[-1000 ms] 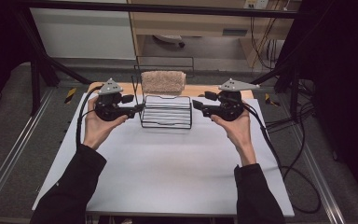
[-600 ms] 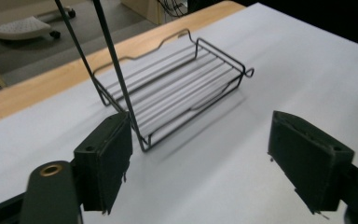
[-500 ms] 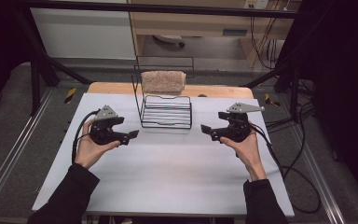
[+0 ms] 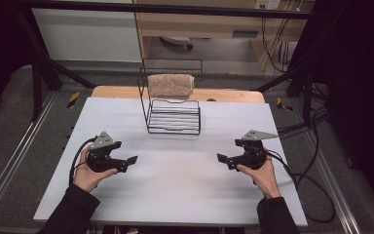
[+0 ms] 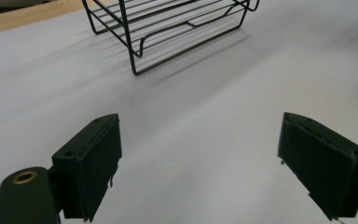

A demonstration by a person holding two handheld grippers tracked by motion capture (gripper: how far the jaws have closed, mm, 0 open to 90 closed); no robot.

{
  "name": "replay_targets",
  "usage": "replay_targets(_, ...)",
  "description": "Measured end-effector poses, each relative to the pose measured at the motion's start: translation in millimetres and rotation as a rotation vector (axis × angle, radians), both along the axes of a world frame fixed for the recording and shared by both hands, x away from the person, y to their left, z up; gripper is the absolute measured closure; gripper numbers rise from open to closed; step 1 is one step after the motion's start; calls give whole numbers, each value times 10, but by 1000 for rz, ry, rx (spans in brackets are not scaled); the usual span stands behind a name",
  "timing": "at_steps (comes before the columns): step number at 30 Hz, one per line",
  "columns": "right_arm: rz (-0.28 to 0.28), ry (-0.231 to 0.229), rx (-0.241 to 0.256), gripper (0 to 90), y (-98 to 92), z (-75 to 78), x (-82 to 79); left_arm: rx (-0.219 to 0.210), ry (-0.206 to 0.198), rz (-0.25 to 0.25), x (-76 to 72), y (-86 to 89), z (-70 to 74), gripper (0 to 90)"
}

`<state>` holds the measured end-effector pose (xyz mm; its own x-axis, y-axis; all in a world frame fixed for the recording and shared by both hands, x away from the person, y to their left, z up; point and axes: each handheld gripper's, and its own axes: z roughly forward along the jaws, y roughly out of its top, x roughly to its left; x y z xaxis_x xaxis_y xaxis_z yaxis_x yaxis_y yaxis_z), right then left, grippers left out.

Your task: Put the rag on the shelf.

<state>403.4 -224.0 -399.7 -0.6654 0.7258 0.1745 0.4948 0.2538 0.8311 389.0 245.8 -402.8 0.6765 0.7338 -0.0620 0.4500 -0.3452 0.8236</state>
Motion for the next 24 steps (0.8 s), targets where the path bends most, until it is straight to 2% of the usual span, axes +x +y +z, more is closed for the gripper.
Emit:
replay_targets(3,9,31,-8,6,-61,-117,-65,-3,11,5,-32,46,-67,104)
replay_targets(13,4,65,-30,7,-296,-389,-247,-2,28,22,-144,166,-218,66)
replay_targets(20,9,56,-5,7,-421,-449,-325,-1,43,21,-204,223,-320,66)
replay_targets(24,13,51,-16,7,-435,-463,-344,-5,44,29,-219,261,-344,67)
